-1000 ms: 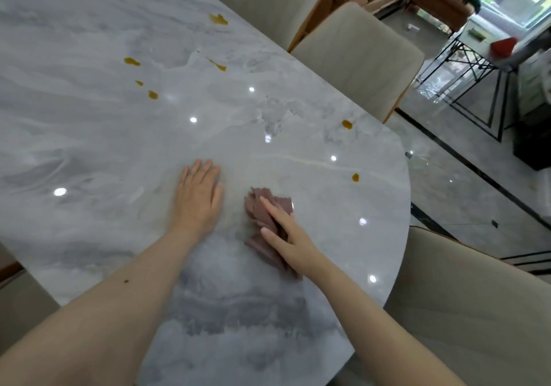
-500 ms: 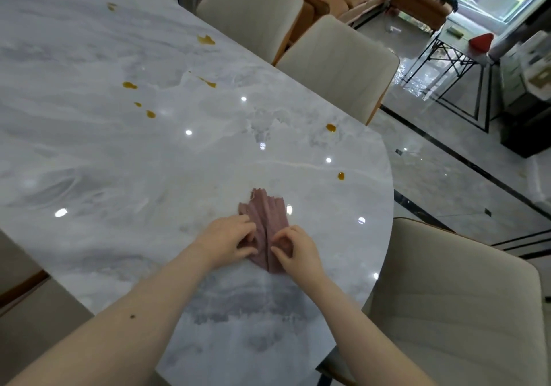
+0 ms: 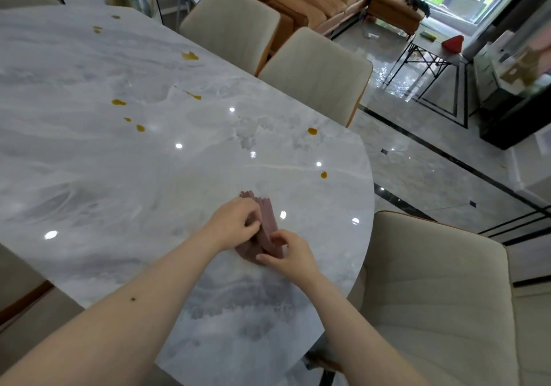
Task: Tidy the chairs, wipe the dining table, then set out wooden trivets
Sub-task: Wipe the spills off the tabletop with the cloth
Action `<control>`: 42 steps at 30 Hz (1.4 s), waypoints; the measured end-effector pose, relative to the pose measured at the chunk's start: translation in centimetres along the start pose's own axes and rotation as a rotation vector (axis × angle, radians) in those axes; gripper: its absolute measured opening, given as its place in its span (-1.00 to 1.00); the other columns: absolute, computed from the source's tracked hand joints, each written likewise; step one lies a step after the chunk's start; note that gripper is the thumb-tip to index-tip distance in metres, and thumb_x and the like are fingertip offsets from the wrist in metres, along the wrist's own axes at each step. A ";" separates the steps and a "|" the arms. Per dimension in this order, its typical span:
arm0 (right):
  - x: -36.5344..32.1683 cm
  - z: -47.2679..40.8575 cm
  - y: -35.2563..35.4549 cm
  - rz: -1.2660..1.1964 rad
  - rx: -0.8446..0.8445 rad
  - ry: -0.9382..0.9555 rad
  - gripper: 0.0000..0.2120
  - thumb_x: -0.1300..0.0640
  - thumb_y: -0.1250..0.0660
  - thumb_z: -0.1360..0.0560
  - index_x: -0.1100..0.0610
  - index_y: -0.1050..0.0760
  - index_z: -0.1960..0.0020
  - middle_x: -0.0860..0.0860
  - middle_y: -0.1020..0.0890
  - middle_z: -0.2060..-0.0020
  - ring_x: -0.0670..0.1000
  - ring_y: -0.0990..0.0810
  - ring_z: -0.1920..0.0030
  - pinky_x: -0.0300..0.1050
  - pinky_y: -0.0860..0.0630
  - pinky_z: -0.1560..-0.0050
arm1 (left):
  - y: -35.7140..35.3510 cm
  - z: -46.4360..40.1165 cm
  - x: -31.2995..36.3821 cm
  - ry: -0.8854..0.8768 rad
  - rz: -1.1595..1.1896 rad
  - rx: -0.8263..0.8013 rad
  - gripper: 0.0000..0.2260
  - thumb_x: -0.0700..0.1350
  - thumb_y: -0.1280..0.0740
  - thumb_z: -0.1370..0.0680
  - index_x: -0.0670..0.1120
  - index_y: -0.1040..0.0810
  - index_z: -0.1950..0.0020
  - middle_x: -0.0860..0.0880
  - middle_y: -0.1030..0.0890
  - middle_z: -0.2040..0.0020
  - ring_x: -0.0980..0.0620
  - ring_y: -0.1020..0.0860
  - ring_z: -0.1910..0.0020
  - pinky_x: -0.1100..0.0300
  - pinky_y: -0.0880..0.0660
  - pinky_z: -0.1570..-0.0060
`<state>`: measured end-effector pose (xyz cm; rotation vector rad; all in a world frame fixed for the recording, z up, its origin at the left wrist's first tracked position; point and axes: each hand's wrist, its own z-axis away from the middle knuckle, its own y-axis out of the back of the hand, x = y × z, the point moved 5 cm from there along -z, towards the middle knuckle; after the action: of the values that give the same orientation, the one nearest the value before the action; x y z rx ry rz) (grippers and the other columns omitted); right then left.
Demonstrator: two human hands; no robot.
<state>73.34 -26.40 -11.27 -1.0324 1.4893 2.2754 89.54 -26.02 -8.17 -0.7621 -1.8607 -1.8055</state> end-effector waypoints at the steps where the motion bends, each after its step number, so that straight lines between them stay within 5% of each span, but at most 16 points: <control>1: -0.2 0.1 0.3 0.008 0.023 -0.018 -0.62 -0.08 -0.51 -0.34 0.07 -0.55 -0.07 -0.05 -0.62 0.06 -0.05 -0.58 0.05 -0.10 -0.53 0.02 | 0.3 -0.4 0.7 0.028 0.052 0.005 -0.99 -0.16 -0.32 -0.46 -0.08 -0.53 0.16 -0.02 -0.59 0.14 -0.03 -0.52 0.08 0.03 -0.48 0.03; 4: -1.0 0.4 1.4 0.055 0.130 -0.015 -0.81 0.01 -0.42 -0.43 0.08 -0.51 0.04 -0.06 -0.59 0.18 -0.03 -0.55 0.17 -0.08 -0.47 0.18 | 1.3 -1.5 2.3 0.088 0.169 0.037 -1.00 -0.18 -0.30 -0.49 -0.09 -0.50 0.12 -0.03 -0.58 0.21 -0.05 -0.53 0.17 0.05 -0.49 0.09; 7: -1.6 0.5 3.2 0.004 0.262 -0.021 -0.94 0.14 -0.34 -0.48 0.11 -0.56 0.08 -0.03 -0.64 0.20 -0.01 -0.59 0.14 -0.04 -0.51 0.12 | 2.1 -2.3 3.4 0.080 0.171 0.084 -0.98 -0.20 -0.22 -0.56 -0.12 -0.42 0.02 -0.07 -0.55 0.20 -0.08 -0.50 0.20 0.07 -0.41 0.14; 15: -2.4 -0.7 7.4 0.165 0.348 -0.164 -0.89 0.13 -0.31 -0.45 0.06 -0.55 0.03 -0.01 -0.62 0.09 0.04 -0.58 0.06 -0.12 -0.48 0.10 | 3.8 -3.5 5.1 0.061 0.280 0.240 -0.87 -0.30 -0.15 -0.60 -0.08 -0.35 0.07 -0.10 -0.49 0.20 -0.05 -0.46 0.20 0.24 -0.26 0.23; 21: -2.3 -1.6 8.9 0.182 0.356 -0.288 -0.81 0.10 -0.25 -0.52 0.05 -0.57 -0.08 0.04 -0.63 0.00 0.08 -0.59 -0.03 -0.12 -0.46 0.07 | 5.4 -4.8 6.2 0.036 0.261 0.294 -0.87 -0.28 -0.15 -0.60 -0.07 -0.37 0.08 -0.08 -0.49 0.18 -0.06 -0.46 0.17 0.16 -0.32 0.16; 26: -4.7 -3.8 12.3 -0.008 0.478 -0.182 -0.80 0.22 -0.22 -0.54 0.19 -0.56 -0.09 0.16 -0.65 0.06 0.16 -0.60 0.00 -0.06 -0.51 0.03 | 8.6 -5.6 7.0 -0.034 0.261 0.406 -0.88 -0.27 -0.13 -0.61 -0.10 -0.38 0.07 -0.09 -0.48 0.15 -0.04 -0.44 0.15 0.18 -0.30 0.15; 32: -6.6 -4.1 14.9 -0.163 0.614 -0.018 -0.90 0.23 -0.25 -0.56 0.15 -0.54 0.02 -0.04 -0.57 0.24 -0.04 -0.55 0.19 -0.21 -0.46 0.16 | 11.0 -5.7 7.8 -0.059 0.322 0.533 -0.86 -0.25 -0.10 -0.62 -0.06 -0.36 0.08 0.01 -0.46 0.18 0.11 -0.42 0.22 0.36 -0.33 0.22; 36: -3.8 -2.6 11.7 -0.054 0.517 -0.020 -0.89 0.25 -0.25 -0.53 0.17 -0.55 0.02 0.07 -0.61 0.21 0.05 -0.55 0.19 -0.14 -0.40 0.21 | 7.9 -4.7 5.8 0.022 0.285 0.387 -0.88 -0.27 -0.13 -0.61 -0.09 -0.40 0.04 -0.04 -0.48 0.16 0.01 -0.44 0.20 0.25 -0.29 0.24; 42: 3.1 1.6 5.2 0.385 0.139 -0.305 -0.89 0.16 -0.19 -0.50 0.11 -0.48 0.05 0.07 -0.62 0.10 0.13 -0.59 0.07 -0.14 -0.42 0.17 | -0.4 -1.3 1.1 0.121 0.086 -0.161 -0.89 -0.26 -0.22 -0.59 -0.23 -0.50 -0.06 -0.18 -0.59 -0.01 -0.07 -0.54 0.00 0.24 -0.30 0.12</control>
<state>67.60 -27.97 -9.32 -0.3594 1.7953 2.3902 88.37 -27.24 -7.65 -0.7591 -1.5971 -1.9183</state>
